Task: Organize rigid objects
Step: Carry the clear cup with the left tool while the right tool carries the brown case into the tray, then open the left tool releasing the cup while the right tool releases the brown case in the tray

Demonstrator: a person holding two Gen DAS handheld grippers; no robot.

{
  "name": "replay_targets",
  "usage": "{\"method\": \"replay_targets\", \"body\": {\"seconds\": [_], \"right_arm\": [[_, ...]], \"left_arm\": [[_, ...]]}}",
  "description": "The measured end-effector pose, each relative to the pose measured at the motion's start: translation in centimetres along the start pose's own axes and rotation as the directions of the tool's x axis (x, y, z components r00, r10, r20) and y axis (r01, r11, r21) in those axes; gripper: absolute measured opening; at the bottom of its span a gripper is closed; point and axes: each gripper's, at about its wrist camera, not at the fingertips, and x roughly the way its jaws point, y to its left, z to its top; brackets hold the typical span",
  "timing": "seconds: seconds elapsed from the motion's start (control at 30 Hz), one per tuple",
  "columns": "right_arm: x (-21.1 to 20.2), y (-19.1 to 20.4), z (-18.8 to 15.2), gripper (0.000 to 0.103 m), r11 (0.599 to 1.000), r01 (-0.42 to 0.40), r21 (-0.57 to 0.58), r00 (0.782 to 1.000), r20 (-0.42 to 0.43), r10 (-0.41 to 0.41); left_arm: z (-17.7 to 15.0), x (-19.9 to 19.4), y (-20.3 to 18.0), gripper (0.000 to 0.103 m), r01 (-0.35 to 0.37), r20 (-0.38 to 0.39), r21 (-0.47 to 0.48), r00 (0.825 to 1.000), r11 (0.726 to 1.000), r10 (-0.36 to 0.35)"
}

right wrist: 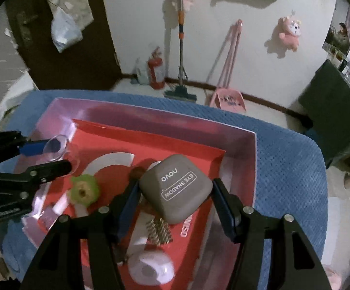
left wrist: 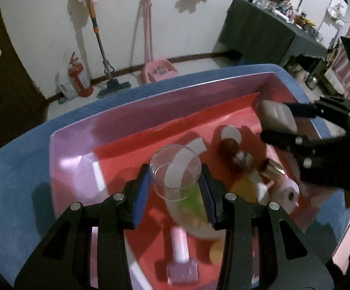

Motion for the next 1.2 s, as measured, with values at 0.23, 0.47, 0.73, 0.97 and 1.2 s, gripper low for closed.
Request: {"method": "replay_targets", "body": {"seconds": [0.23,0.47,0.73,0.97,1.2], "right_arm": [[3.0,0.7,1.4,0.063,0.996,0.085,-0.033,0.992,-0.089,-0.088],[4.2,1.1,1.6,0.063,0.990,0.135,-0.050,0.984,-0.113,-0.140],[5.2,1.0,1.5,0.063,0.984,0.164,-0.066,0.977,-0.129,-0.172],[5.6,1.2,1.2,0.063,0.975,0.196,-0.105,0.969,-0.131,-0.209],[5.7,1.6,0.9,0.063,0.971,0.207,-0.122,0.967,-0.122,-0.222]], "left_arm": [[1.7,2.1,-0.1,0.038,0.022,-0.012,-0.032,1.000,0.999,-0.023],[2.1,4.0,0.0,0.038,0.017,-0.046,-0.045,0.999,0.999,-0.019],[1.9,4.3,0.0,0.038,0.034,-0.048,-0.054,0.998,0.998,-0.036],[1.5,4.1,-0.2,0.038,0.026,-0.044,-0.045,0.999,0.999,-0.028],[1.3,4.3,-0.7,0.040,0.014,-0.043,-0.034,0.999,0.999,-0.016]]}}
